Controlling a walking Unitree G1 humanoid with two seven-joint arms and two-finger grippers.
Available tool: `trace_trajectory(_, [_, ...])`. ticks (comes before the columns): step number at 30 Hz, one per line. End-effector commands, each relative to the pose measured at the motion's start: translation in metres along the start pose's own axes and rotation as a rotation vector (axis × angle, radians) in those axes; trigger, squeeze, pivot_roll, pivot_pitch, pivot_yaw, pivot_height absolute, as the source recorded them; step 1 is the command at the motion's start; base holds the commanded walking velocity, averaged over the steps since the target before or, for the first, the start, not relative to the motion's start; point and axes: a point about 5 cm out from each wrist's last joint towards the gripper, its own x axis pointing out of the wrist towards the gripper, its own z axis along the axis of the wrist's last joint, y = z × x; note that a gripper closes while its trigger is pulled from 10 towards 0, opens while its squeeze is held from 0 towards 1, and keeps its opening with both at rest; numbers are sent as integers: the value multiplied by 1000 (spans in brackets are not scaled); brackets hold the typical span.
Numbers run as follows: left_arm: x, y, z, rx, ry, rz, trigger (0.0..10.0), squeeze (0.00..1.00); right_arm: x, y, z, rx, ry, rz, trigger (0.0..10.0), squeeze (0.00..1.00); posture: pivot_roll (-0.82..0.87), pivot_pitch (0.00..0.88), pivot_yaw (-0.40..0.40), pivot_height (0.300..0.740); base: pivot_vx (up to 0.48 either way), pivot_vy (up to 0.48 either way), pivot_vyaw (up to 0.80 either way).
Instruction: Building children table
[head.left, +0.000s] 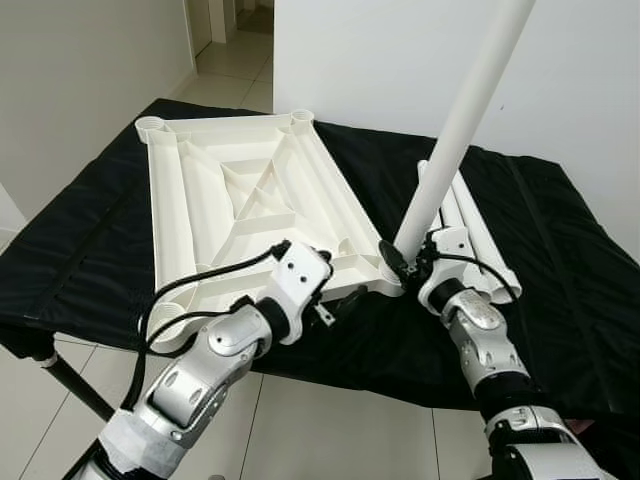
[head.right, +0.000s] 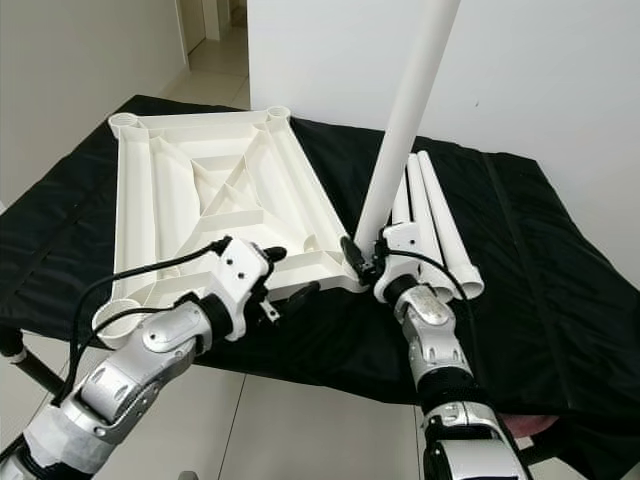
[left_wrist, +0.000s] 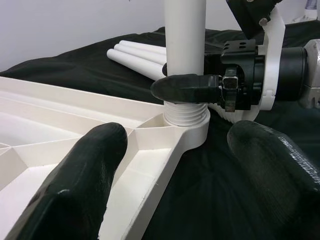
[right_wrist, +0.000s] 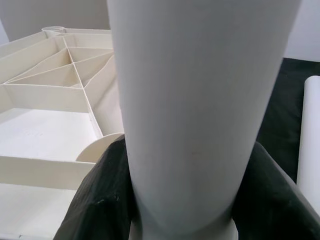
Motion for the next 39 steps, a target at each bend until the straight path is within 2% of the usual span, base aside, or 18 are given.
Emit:
trace_trajectory(1, [-1,-8,1,10,4,-120,10000,0,-5,9,-18,16,91,-50,10000,0,23,0,-62,740,0,0,0])
trace_trajectory(7, [0,-5,2,19,5,-129,10000,0,-6,17,-15,67,61,-162,10000,0,11,0,-48,740,0,0,0])
trace_trajectory(17, [0,-4,2,23,9,-134,10000,0,-9,26,-13,86,40,-293,10000,0,7,0,-44,740,0,0,0])
trace_trajectory(20, [0,-4,2,25,9,-136,10000,0,-10,37,-8,84,19,-364,10000,0,7,0,-42,740,0,0,0])
trace_trajectory(24, [0,-3,3,25,9,-135,10000,0,-10,39,-7,83,15,-380,10000,0,8,0,-43,740,0,0,0])
trace_trajectory(28, [0,-3,3,28,8,-134,10000,0,-15,49,-8,92,17,-450,10000,0,11,0,-43,740,0,0,0])
trace_trajectory(35, [0,-2,3,29,10,-132,10000,0,-16,54,-8,104,21,-459,10000,0,11,0,-43,740,0,0,0])
trace_trajectory(36, [0,-1,3,31,10,-132,10000,0,-16,56,-8,107,23,-460,10000,1000,15,0,-43,740,0,0,0])
trace_trajectory(39, [0,-1,3,32,9,-132,10000,0,-15,60,-5,119,7,-444,10000,1000,14,0,-40,740,0,0,0])
